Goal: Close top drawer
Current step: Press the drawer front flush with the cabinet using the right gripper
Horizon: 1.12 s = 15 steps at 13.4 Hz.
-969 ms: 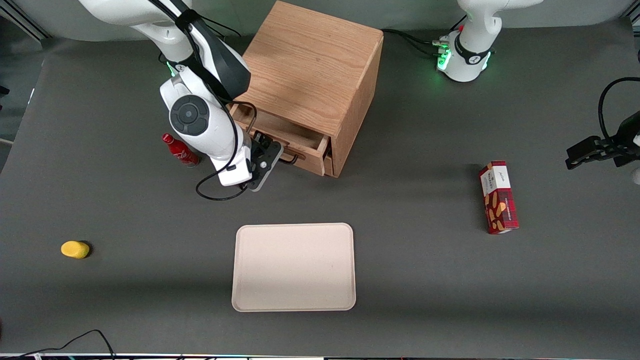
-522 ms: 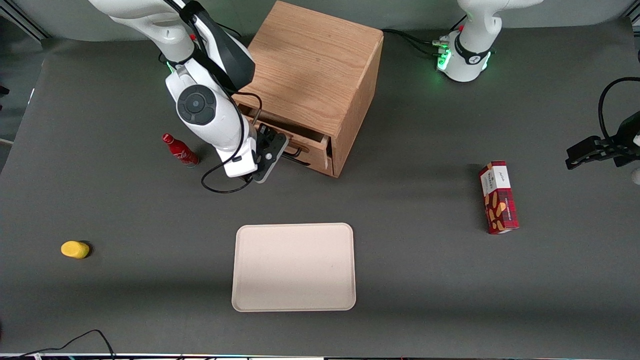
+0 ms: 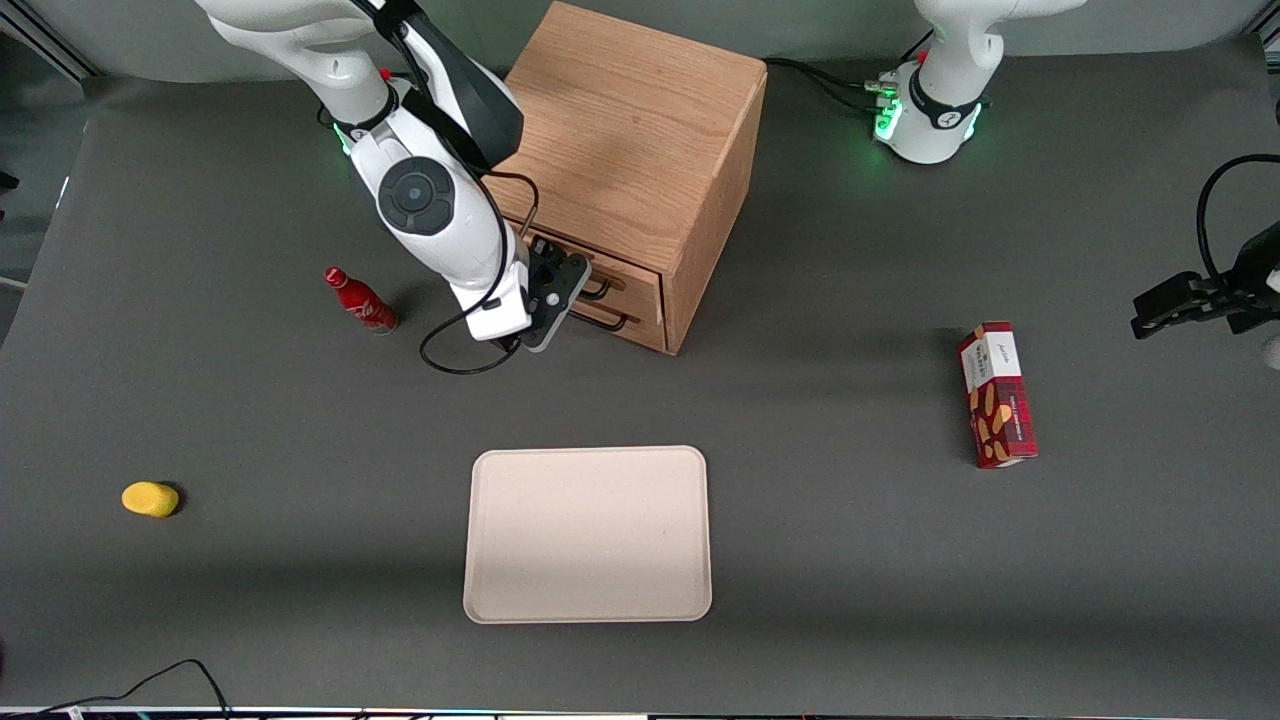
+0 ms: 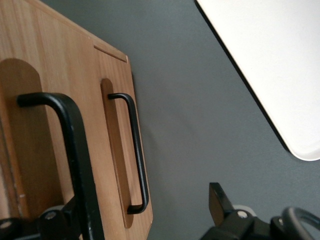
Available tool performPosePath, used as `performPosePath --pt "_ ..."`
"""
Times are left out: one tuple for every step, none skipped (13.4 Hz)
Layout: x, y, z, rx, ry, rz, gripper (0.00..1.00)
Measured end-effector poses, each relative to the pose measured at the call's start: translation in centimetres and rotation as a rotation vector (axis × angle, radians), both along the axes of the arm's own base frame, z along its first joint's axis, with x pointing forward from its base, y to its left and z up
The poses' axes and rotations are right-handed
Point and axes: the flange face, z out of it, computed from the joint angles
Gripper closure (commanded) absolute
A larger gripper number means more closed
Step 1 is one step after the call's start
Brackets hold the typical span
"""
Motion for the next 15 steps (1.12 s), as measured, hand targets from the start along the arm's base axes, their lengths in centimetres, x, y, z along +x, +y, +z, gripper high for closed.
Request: performPosePath --pt "-0.2 0.1 0.1 0.000 -0.004 -0.003 0.00" --pt "-0.2 0.1 0.2 0.000 -0.006 -0.004 0.00" --pt "-0.2 0.1 0.1 0.001 -0.006 -0.005 0.00" --pt "-0.2 0.1 0.1 0.001 -0.007 -0.005 0.00" --pt "-0.2 0.1 0.1 0.001 -0.008 -0.006 0.00" --pt "-0.2 0.1 0.1 0.002 -0.009 -0.006 0.00" --pt "-0.2 0.1 0.2 0.002 -0.010 -0.007 0.00" --pt "-0.2 0.1 0.2 0.002 -0.011 -0.007 0.00" --pt "-0.2 0.1 0.3 0.002 -0.013 -0.008 0.00" --pt "-0.2 0.1 0.4 0.002 -0.015 -0.008 0.00" --pt "-0.3 0.1 0.5 0.002 -0.017 -0.008 0.00" --pt "-0.3 0.1 0.7 0.003 -0.019 -0.009 0.00" --pt "-0.3 0.1 0.8 0.005 -0.021 -0.011 0.00" --pt "-0.2 0.1 1.0 0.010 -0.021 -0.016 0.00" --pt "-0.2 0.1 1.3 0.017 -0.020 -0.021 0.00"
